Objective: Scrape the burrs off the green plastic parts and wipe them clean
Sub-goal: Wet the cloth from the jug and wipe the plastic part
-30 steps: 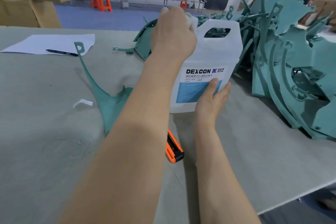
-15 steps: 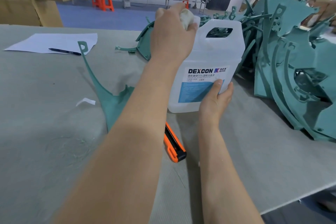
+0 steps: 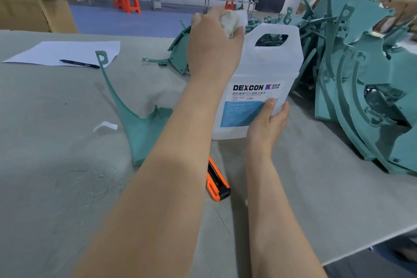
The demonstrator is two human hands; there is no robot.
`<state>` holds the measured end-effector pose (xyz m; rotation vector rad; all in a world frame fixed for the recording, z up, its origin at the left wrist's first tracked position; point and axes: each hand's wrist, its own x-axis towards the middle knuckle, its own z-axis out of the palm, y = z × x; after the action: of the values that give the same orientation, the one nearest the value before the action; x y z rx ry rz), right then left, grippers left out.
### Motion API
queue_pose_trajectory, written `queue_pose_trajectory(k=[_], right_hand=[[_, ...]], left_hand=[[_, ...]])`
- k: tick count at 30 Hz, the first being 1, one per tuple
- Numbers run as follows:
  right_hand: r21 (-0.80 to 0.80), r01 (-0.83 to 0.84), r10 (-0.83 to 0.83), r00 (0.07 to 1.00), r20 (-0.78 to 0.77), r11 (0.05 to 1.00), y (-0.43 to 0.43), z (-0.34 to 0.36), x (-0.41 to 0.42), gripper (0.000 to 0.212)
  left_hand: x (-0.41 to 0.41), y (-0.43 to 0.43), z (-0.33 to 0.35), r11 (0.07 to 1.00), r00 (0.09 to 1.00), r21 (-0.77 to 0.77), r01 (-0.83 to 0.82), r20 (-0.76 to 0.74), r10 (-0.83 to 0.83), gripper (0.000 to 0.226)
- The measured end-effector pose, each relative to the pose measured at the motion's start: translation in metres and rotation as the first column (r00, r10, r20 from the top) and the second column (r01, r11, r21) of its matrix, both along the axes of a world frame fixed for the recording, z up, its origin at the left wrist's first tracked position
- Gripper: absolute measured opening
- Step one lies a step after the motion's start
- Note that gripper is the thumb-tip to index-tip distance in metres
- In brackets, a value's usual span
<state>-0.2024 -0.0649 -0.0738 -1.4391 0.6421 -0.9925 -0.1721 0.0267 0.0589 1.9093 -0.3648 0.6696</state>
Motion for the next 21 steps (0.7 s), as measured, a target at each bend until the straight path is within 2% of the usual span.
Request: queue_pose_trajectory(k=[5,9,11,13,14,15,17,21], right_hand=[[0.007,-0.006,0.006,1.000,-0.005,1.000,0.000,0.000,0.001,0.056],[0.004,-0.005,0.005,1.000,-0.006,1.000,0.000,0.001,-0.001,0.055],[0.008,-0.007,0.007,1.000,-0.006,1.000,0.000,0.001,-0.002,0.055],[0.013,-0.010,0.010,1.000,-0.005,1.000,0.000,0.002,-0.002,0.055],[0.013,-0.011,0.011,1.000,-0.010,1.000,-0.001,0.002,-0.002,0.055],[0.015,-0.010,0.010,1.000,-0.017,1.000,-0.001,0.002,-0.002,0.055],[0.034,-0.008,0.008,1.000,-0.024,0.999,-0.001,0.001,-0.002,0.055],[0.110,-0.007,0.009,1.000,-0.011,0.994,0.004,0.001,-0.001,0.053]], left_hand=[[0.003,0.000,0.001,1.000,1.000,0.012,-0.016,0.009,0.016,0.030],[-0.001,-0.002,-0.001,0.999,1.000,-0.040,0.011,0.028,-0.010,0.016],[-0.004,-0.003,0.000,0.969,0.997,-0.234,0.073,0.000,-0.075,0.015],[-0.004,0.002,0.003,0.850,0.987,-0.516,0.106,-0.049,-0.153,0.017],[0.000,0.006,0.002,0.798,0.987,-0.598,0.072,-0.070,-0.142,0.016],[0.005,0.012,-0.001,0.784,0.989,-0.620,0.022,-0.099,-0.106,0.014],[0.013,0.027,-0.016,0.817,0.980,-0.574,-0.056,-0.187,-0.065,0.015],[0.019,0.047,-0.072,0.948,0.891,-0.298,-0.111,-0.453,-0.038,0.026]])
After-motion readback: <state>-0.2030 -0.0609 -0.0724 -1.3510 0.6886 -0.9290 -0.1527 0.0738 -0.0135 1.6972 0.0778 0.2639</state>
